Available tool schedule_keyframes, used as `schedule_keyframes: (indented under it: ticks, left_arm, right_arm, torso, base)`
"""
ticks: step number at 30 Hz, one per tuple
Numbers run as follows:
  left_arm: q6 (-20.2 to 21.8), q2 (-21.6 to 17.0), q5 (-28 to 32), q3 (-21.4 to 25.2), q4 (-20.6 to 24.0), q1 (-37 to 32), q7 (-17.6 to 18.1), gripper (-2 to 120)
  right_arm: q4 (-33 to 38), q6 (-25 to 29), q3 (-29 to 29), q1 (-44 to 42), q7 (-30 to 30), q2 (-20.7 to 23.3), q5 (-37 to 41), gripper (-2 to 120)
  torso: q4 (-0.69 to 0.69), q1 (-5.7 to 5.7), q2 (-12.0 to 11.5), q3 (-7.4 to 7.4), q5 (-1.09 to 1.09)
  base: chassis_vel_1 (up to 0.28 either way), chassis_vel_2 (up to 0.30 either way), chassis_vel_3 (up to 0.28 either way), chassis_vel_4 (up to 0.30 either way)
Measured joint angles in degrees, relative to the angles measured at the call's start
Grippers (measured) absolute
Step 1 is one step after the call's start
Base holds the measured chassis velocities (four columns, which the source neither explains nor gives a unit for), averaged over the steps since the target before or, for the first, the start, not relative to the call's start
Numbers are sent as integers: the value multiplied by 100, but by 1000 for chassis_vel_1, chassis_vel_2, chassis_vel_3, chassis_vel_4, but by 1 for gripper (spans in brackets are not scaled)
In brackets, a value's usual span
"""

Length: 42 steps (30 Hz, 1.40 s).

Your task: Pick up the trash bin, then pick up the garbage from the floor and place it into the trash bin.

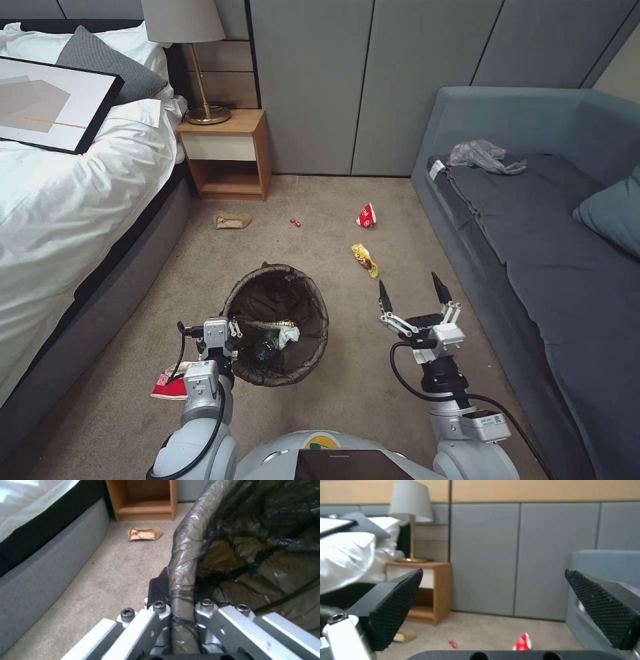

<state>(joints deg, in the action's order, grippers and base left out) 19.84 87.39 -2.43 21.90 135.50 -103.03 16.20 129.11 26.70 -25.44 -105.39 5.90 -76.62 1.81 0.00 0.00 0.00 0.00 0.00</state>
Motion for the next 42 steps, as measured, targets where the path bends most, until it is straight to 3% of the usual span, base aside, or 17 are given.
schedule_keyframes:
  ticks: [21, 42]
  left_arm:
    - [30, 0, 15, -15, -7, 58, 5, 0]
    - [40, 10, 4, -15, 17, 37, 2, 0]
  right_arm:
    - [-219, 74, -202, 139, -99, -24, 197, 100]
    - [-230, -9, -153, 225, -162, 28, 235, 100]
  torso:
    - [0, 0, 0, -1, 0]
    - [-1, 1, 0, 1, 0]
  base:
    - [-3, 4, 4, -4]
    - [-182, 178, 168, -179]
